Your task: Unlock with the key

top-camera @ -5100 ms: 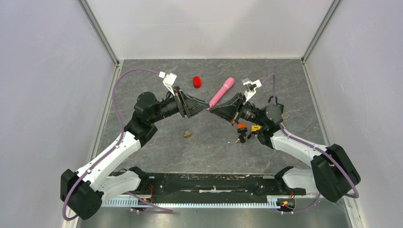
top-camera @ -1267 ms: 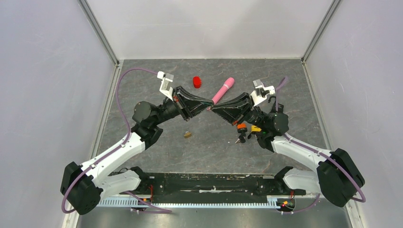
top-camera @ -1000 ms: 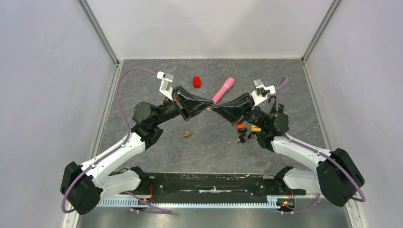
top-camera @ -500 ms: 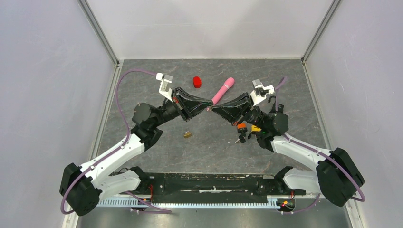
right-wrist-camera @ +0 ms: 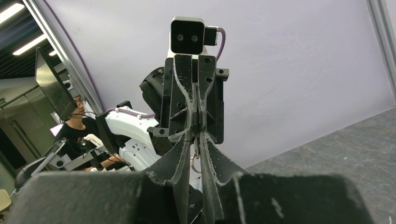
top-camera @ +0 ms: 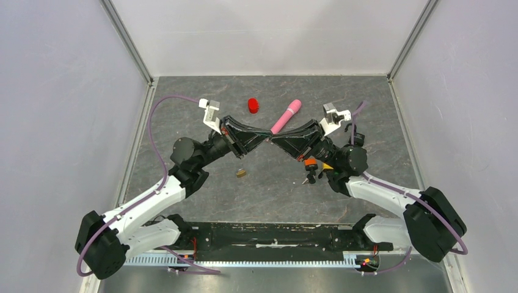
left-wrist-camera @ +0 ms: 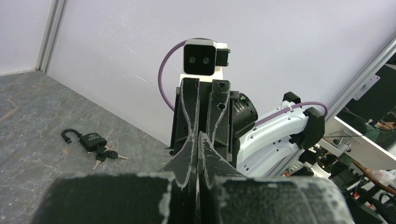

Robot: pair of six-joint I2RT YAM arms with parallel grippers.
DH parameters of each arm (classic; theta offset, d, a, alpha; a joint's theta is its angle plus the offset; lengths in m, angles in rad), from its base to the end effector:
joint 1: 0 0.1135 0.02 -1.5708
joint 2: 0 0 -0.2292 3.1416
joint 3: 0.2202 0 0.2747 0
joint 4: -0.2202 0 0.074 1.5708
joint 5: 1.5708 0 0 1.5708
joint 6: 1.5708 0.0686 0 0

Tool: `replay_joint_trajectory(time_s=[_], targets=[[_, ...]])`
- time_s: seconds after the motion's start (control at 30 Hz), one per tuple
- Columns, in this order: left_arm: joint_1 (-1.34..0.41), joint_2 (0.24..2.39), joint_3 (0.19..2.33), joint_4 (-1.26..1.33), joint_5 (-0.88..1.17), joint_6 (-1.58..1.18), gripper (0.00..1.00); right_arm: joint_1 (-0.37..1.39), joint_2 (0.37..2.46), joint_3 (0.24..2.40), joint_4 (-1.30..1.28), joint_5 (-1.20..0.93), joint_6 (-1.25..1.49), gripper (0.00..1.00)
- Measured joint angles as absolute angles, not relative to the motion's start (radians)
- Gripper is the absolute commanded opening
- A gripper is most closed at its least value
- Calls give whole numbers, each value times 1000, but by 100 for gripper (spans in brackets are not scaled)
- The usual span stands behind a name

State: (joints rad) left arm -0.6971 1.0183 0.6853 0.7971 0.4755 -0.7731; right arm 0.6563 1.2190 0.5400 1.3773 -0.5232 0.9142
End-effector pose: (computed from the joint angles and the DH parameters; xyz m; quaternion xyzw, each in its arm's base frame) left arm 0.2048 -0.2124 0.3381 0.1808 0.5180 -0.6463 0.5303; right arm 0.2084 0.2038 0.2928 -0.1800 0.4349 0.6963 0.5419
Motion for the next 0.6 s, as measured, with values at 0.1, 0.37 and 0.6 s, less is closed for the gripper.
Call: replay_joint_trajectory(time_s=[0.1,0.37,0.6], targets=[[-701,1018,679,804,454,-773,2,667,1226,532,1384,-502,925,15],[-709,1020,671,835,415,-777,2,684,1227,512,1392,-471,932,7],[-724,1034,664,876,394,-790,2,685,1232,509,1419,-465,936,13]])
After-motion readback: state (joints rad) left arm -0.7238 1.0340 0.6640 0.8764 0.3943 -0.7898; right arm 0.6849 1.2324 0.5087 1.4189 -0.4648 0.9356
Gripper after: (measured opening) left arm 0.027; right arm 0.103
